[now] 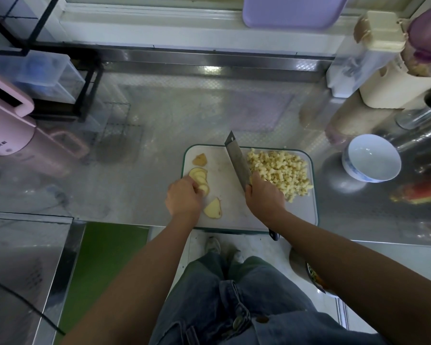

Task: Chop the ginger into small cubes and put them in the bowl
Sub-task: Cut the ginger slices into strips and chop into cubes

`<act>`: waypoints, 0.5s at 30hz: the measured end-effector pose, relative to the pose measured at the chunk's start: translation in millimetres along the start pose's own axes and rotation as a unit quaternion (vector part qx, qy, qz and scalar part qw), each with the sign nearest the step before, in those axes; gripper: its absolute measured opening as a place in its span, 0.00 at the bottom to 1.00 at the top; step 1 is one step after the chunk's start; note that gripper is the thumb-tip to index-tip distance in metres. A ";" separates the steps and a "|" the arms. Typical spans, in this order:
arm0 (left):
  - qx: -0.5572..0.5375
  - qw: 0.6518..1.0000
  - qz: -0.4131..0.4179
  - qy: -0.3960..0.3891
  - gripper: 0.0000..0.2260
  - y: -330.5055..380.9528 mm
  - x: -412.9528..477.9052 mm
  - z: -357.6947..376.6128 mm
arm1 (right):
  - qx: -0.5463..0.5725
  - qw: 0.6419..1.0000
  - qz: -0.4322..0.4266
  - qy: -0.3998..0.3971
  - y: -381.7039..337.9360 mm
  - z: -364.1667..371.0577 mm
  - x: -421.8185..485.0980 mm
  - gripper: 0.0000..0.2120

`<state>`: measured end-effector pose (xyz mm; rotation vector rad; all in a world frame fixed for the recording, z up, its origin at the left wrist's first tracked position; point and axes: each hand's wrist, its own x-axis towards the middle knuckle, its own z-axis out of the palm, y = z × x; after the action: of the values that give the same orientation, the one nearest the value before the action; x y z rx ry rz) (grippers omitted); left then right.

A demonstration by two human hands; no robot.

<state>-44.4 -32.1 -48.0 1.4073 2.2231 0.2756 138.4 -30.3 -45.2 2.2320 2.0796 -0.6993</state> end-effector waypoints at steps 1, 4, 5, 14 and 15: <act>0.002 1.000 0.005 -0.002 0.06 -0.1 -0.2 0.2 | 0.000 1.000 -0.001 -0.001 0.1 0.0 0.1 0.09; -0.013 0.999 0.033 -0.009 0.05 -0.9 3.6 -2.4 | 0.001 1.000 -0.004 -0.001 1.1 0.2 0.1 0.10; -0.022 0.999 0.047 -0.015 0.05 -1.6 6.4 -3.9 | 0.001 1.000 -0.004 0.000 1.3 0.3 0.3 0.10; 0.188 0.967 0.166 -0.055 0.10 7.9 24.8 -9.9 | 0.001 1.000 0.000 0.006 2.3 1.9 1.0 0.09; 0.203 0.962 0.175 -0.051 0.09 9.2 23.7 -8.1 | 0.002 1.000 0.000 0.007 2.5 2.0 1.1 0.09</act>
<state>-49.5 -6.2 -44.2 1.9860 2.0103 -0.1469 140.1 -30.2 -48.1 2.2467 2.0857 -0.6889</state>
